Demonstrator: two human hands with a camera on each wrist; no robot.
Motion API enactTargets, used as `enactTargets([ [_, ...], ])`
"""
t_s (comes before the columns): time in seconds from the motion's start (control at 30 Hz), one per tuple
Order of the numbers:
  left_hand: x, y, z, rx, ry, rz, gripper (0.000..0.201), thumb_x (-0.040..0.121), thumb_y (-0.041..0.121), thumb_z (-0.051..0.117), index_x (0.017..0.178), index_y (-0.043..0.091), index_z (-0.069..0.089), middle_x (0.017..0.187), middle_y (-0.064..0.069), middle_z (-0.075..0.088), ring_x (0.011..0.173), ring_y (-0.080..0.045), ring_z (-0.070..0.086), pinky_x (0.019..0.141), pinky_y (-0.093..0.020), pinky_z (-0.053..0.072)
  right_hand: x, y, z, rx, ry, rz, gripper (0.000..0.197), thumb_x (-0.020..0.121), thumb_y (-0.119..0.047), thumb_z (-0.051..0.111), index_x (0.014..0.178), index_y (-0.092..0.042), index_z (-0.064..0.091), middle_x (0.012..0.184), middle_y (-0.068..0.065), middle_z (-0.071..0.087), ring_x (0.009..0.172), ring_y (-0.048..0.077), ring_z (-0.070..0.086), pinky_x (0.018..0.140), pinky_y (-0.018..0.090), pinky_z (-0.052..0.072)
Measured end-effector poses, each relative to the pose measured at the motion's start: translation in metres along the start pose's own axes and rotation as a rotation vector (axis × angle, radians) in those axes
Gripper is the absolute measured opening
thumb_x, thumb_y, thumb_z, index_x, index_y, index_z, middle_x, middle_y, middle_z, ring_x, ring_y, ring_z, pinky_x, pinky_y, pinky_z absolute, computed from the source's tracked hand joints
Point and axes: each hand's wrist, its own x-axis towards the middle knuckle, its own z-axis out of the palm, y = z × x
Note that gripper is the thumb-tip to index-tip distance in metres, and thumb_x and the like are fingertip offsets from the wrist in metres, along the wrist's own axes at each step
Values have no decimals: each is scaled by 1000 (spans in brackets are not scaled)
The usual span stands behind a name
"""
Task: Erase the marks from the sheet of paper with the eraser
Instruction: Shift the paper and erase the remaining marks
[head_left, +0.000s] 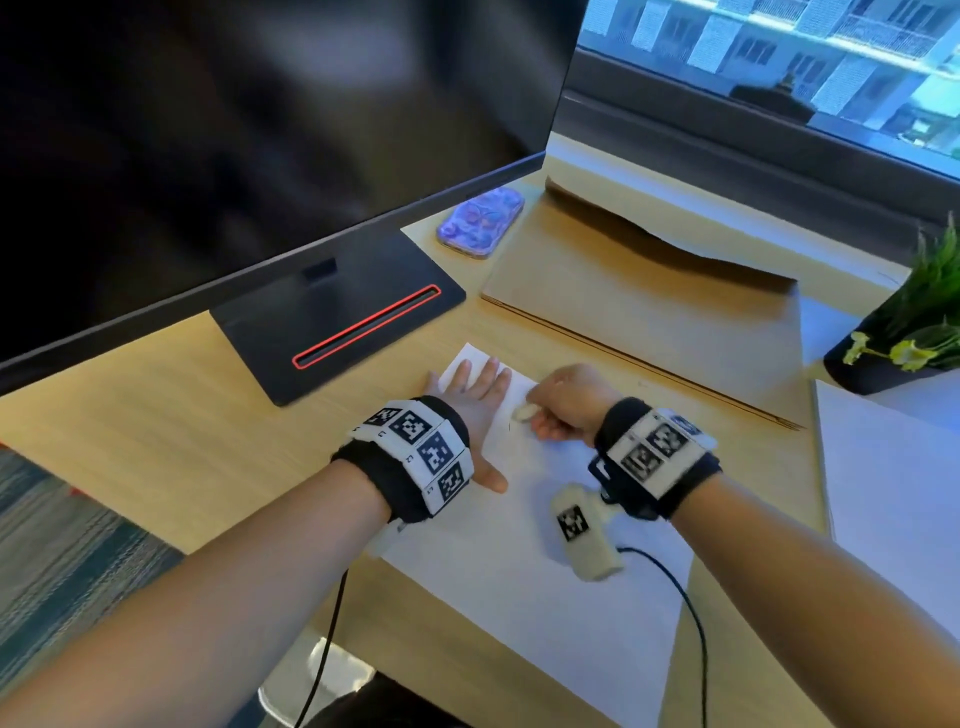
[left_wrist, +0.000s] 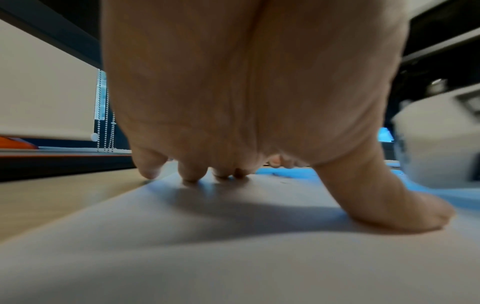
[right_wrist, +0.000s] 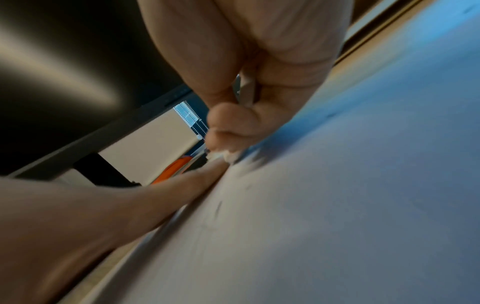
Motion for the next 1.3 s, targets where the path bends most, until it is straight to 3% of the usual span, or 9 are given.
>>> enactTargets([
  [0.13,0,2,1,9,11,-8,124,75,61,64,145,13,-26,154,-5,-27,143,-31,-19,114,-54,-2,21,-11,0,52,163,-99,24,93,-10,50,69,-12,48,64,6,54,52,15,52,42,17,45],
  [0.23,2,2,2,15,10,-14,125,74,62,65,145,13,-26,154,-4,-28,143,-30,-19,114,-53,-3,7,-3,0,29,49,6,21,97,-13,47,76,-8,49,53,2,50,47,12,45,50,20,41],
  [0.37,2,1,2,20,11,-6,124,75,62,64,145,11,-25,153,-5,-29,143,-31,-19,115,-51,-3,-9,11,-3,-131,-85,-19,16,95,-14,53,83,-5,57,58,5,56,40,10,48,41,18,42],
  [0.5,1,2,1,20,24,7,122,76,59,65,146,10,-24,153,-7,-28,143,-33,-19,115,-49,-2,16,-4,-1,48,73,-19,25,97,-12,48,75,-2,52,72,16,64,45,16,50,54,26,47],
  [0.67,-1,1,1,-6,28,36,120,77,57,65,147,12,-21,154,-7,-27,143,-32,-19,115,-48,-3,20,3,-6,178,237,-190,10,95,-16,52,104,-12,50,65,8,60,45,16,54,42,24,48],
  [0.87,-1,5,-4,-129,116,119,96,87,45,60,150,11,-4,158,-4,-13,146,-24,-9,117,-44,1,-1,15,-22,-286,116,-239,5,91,-15,59,93,-12,56,65,8,63,46,15,55,41,19,45],
  [0.97,1,6,-4,-172,139,105,95,87,42,62,151,11,-2,158,-4,-12,146,-22,-7,117,-42,3,5,12,-17,-316,122,-271,7,92,-16,58,99,-14,56,68,6,61,47,13,53,40,17,43],
  [1.13,-1,5,-3,-193,127,96,102,84,44,65,150,9,-4,157,-6,-16,146,-19,-9,117,-39,2,20,1,-9,-473,267,-394,18,93,-19,56,108,-15,64,106,9,63,80,18,56,63,23,46],
  [1.3,1,4,-4,-163,118,84,101,85,46,63,150,10,-5,157,-5,-18,146,-20,-9,117,-39,3,13,9,-16,-756,90,-382,26,92,-24,57,117,-16,63,107,4,56,88,15,47,77,23,40],
])
